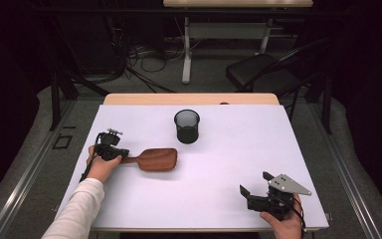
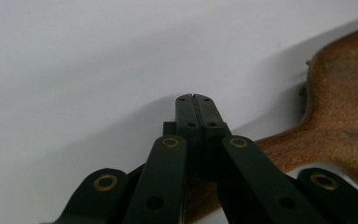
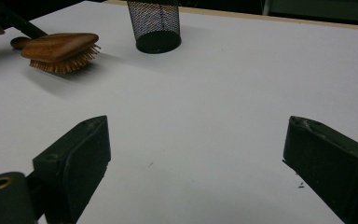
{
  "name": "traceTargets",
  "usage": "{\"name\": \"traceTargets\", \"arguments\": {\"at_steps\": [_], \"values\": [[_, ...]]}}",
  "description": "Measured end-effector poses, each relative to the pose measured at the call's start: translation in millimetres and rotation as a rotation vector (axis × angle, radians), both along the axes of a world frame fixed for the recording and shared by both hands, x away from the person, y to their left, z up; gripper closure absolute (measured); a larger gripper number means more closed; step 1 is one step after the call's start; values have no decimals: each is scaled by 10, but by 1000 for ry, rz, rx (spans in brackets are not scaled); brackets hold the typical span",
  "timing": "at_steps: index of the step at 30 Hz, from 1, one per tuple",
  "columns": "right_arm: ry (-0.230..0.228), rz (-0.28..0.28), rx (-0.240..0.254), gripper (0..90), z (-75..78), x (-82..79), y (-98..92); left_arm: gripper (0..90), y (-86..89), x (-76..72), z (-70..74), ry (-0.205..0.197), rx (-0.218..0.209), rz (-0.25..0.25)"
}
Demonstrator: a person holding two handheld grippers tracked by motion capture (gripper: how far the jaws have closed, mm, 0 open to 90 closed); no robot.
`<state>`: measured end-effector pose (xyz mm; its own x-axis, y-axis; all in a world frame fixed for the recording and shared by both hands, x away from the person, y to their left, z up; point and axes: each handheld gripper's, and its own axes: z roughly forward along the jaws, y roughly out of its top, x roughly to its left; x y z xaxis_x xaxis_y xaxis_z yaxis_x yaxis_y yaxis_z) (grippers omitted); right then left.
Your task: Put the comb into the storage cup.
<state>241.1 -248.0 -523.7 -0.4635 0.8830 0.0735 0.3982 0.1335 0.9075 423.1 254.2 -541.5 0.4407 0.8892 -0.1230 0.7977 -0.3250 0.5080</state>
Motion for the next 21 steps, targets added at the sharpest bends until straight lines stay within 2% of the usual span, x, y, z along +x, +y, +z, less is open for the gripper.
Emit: {"name": "traceTargets", "arguments": {"at_steps": [2,10,17,21], "values": [[1,0,-4,70,-1,2,1,900,12,-42,-1,-2,4,-14],[2,1,-3,70,-1,1,3,900,21,-245,-26,-40,-38,-32],[2,3,-4,70,0,-1,8,900,-13,-384,-14,-62,-18,-87],[1,4,-3,70,5,-5,6,900,-34,-449,6,-61,-25,-101]]}}
